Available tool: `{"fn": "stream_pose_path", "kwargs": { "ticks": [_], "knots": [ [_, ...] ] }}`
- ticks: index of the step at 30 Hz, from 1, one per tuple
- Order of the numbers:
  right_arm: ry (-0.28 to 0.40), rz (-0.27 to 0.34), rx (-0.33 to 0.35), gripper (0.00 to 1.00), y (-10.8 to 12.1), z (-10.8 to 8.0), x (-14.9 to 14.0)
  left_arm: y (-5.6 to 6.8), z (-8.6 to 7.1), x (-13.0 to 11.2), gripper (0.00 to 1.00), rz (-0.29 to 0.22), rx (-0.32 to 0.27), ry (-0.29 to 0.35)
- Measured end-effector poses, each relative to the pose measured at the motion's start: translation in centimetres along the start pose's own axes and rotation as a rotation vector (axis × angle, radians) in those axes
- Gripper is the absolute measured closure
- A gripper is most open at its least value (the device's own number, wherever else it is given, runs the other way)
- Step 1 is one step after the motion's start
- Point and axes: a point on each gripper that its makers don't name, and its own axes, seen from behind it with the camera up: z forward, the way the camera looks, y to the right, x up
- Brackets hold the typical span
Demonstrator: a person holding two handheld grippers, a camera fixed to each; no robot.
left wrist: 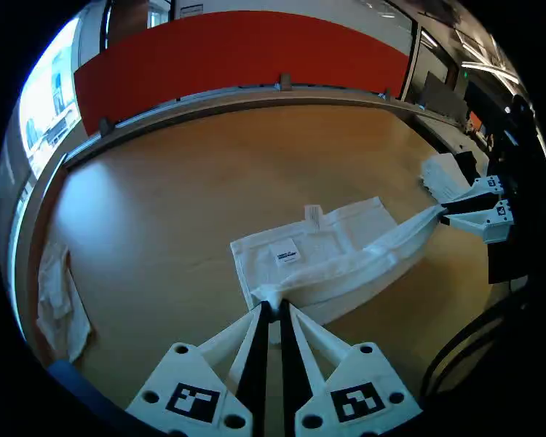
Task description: Fold towel
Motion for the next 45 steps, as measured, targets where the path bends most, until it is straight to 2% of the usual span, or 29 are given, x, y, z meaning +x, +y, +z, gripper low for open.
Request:
{"fn": "stream_pose_path", "kwargs": {
  "ticks": [7,18,26,28,32,36,38,44,45],
  "knots": [
    [-0.012,0.0,-0.001,0.82,0.5,1.0,-0.3,-0.3,1.3,-0.2,0.89,0.012,-0.003,-0.007],
    [-0.032,0.02,-0.024,0.82,1.4,4.5,-1.3,-1.3,5.2,-1.3,0.88,0.024,0.017,-0.021],
    [-0.032,0.049,-0.048,0.8,2.2,6.0,-1.7,-1.9,6.7,-1.3,0.77,0.031,0.036,-0.021],
    [-0.033,0.048,-0.056,0.76,2.5,6.3,-1.8,-2.1,6.9,-1.2,0.76,0.033,0.039,-0.018],
    [-0.038,0.046,-0.081,0.67,3.1,6.8,-2.0,-2.4,7.3,-1.1,0.65,0.037,0.047,-0.013],
    [-0.042,0.053,-0.094,0.63,3.5,7.1,-2.0,-2.9,7.6,-1.2,0.6,0.038,0.06,-0.015],
    [-0.041,0.057,-0.1,0.57,3.7,7.2,-1.9,-3.1,7.7,-1.1,0.6,0.036,0.068,-0.015],
    [-0.031,0.054,-0.114,0.34,4.1,7.2,-1.7,-3.8,7.4,-0.8,0.48,0.031,0.091,-0.005],
    [-0.03,0.053,-0.117,0.33,4.2,7.2,-1.7,-3.9,7.4,-0.8,0.44,0.03,0.094,-0.004]
  ]
}}
